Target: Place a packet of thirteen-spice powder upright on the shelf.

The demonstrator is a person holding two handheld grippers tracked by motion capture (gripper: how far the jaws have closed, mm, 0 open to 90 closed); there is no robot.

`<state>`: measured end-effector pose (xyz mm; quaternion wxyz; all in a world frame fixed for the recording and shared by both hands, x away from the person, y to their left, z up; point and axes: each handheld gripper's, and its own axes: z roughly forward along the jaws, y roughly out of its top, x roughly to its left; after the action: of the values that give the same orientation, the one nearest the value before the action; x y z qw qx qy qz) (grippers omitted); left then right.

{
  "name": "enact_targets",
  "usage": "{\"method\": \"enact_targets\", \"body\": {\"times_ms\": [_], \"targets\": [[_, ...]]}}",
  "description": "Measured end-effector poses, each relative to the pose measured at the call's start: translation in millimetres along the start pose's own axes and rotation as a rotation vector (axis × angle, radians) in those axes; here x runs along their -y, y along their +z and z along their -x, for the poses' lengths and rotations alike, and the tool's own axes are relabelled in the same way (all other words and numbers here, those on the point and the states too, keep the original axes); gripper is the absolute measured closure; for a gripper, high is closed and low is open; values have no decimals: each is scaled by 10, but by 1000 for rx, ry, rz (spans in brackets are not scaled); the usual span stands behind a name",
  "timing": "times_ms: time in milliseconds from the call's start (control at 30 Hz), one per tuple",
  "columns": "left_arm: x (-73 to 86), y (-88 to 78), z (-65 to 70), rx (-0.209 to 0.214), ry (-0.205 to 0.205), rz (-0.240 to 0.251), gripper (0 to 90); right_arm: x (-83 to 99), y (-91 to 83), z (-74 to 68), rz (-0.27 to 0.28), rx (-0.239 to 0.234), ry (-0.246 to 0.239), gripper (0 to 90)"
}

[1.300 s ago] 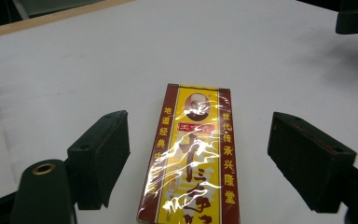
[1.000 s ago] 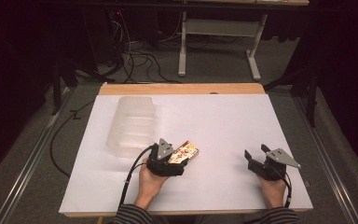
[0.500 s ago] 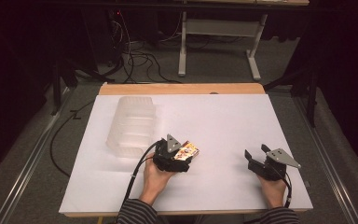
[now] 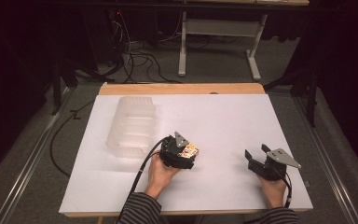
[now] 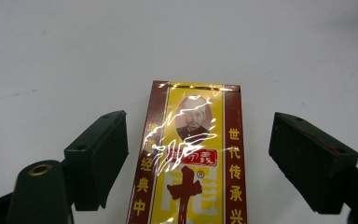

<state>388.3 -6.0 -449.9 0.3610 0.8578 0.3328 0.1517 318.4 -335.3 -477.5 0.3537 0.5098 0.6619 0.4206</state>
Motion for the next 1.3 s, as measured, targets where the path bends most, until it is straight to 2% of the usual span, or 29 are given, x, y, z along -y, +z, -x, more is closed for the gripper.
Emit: {"method": "enact_targets", "body": {"times_ms": [333,667,1067,1300], "targets": [[-134,164,15,10,15,-84,201,1,-2,3,2,1,0,283],[-186,277,-16,4,10,-131,221,1,-3,3,3,2,0,283],[-173,347,-38,9,5,-150,304,2,-5,2,4,1,2,283],[-170,342,-36,7,14,-154,313,2,-6,1,4,1,4,284]]}}
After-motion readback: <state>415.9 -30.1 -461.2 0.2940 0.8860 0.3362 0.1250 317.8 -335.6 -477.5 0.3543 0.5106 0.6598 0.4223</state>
